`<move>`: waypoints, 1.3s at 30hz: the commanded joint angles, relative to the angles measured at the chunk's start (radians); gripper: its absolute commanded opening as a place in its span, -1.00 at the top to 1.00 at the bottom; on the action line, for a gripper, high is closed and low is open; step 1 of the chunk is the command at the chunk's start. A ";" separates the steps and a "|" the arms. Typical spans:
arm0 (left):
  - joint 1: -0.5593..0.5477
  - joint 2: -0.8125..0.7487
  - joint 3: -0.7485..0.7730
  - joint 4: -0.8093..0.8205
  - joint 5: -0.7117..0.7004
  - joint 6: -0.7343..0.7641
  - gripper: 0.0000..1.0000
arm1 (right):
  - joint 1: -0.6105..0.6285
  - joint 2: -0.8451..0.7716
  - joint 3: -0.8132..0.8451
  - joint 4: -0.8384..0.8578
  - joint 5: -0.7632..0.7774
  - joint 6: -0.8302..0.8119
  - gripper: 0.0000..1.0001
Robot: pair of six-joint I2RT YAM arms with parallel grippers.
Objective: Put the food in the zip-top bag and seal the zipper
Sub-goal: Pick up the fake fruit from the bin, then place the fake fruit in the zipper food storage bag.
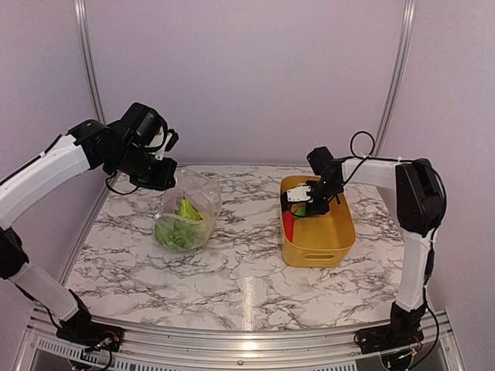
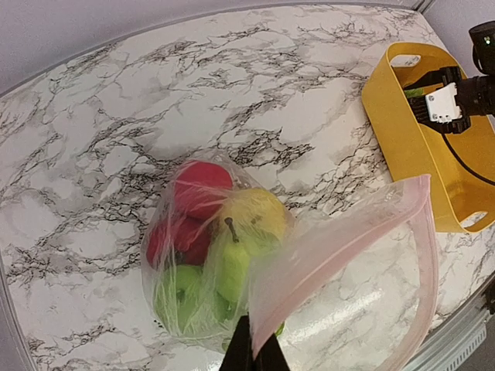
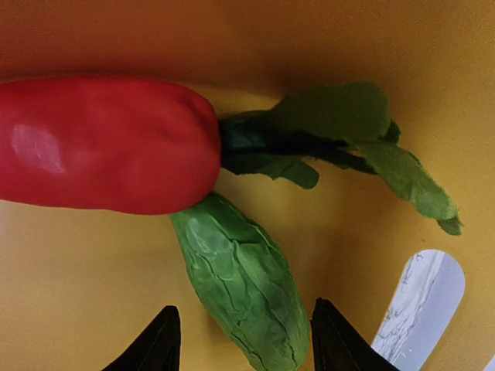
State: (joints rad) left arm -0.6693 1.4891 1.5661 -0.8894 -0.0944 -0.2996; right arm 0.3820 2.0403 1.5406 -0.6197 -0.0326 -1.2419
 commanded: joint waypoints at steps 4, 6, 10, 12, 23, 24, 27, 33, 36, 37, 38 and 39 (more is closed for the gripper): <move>0.005 -0.027 -0.015 0.019 0.014 -0.007 1.00 | -0.012 0.050 0.025 -0.009 0.028 -0.008 -0.03; 0.005 -0.024 -0.015 0.022 0.017 -0.009 1.00 | -0.014 0.049 0.020 0.001 0.028 -0.007 0.04; 0.005 -0.024 -0.023 0.026 0.021 -0.011 1.00 | -0.018 0.029 0.003 0.041 0.071 0.005 0.27; 0.005 -0.023 -0.026 0.030 0.024 -0.011 1.00 | -0.019 0.015 -0.007 0.053 0.086 0.008 0.42; 0.005 -0.017 -0.025 0.046 0.036 -0.014 1.00 | -0.019 -0.239 -0.091 -0.010 -0.041 0.109 0.56; 0.005 -0.016 -0.022 0.047 0.038 -0.015 1.00 | -0.018 -0.270 -0.087 -0.027 -0.079 0.129 0.56; 0.005 -0.008 -0.014 0.047 0.036 -0.010 1.00 | -0.018 -0.353 -0.044 -0.071 -0.235 0.194 0.56; 0.007 0.016 -0.010 0.050 0.031 -0.006 1.00 | 0.039 -0.413 0.119 -0.136 -0.496 0.323 0.56; 0.009 0.026 -0.006 0.053 0.040 -0.007 1.00 | 0.116 -0.420 0.177 -0.142 -0.555 0.364 0.55; 0.010 0.027 -0.006 0.053 0.040 -0.008 1.00 | 0.146 -0.409 0.209 -0.157 -0.579 0.377 0.54; 0.010 0.025 -0.006 0.054 0.040 -0.008 1.00 | 0.172 -0.394 0.244 -0.170 -0.607 0.394 0.54; 0.011 0.026 -0.006 0.055 0.041 -0.008 1.00 | 0.193 -0.379 0.289 -0.180 -0.636 0.416 0.54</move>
State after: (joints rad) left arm -0.6674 1.5051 1.5452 -0.8570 -0.0597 -0.3069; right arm 0.4774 1.6302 1.7088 -0.7242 -0.4892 -0.9310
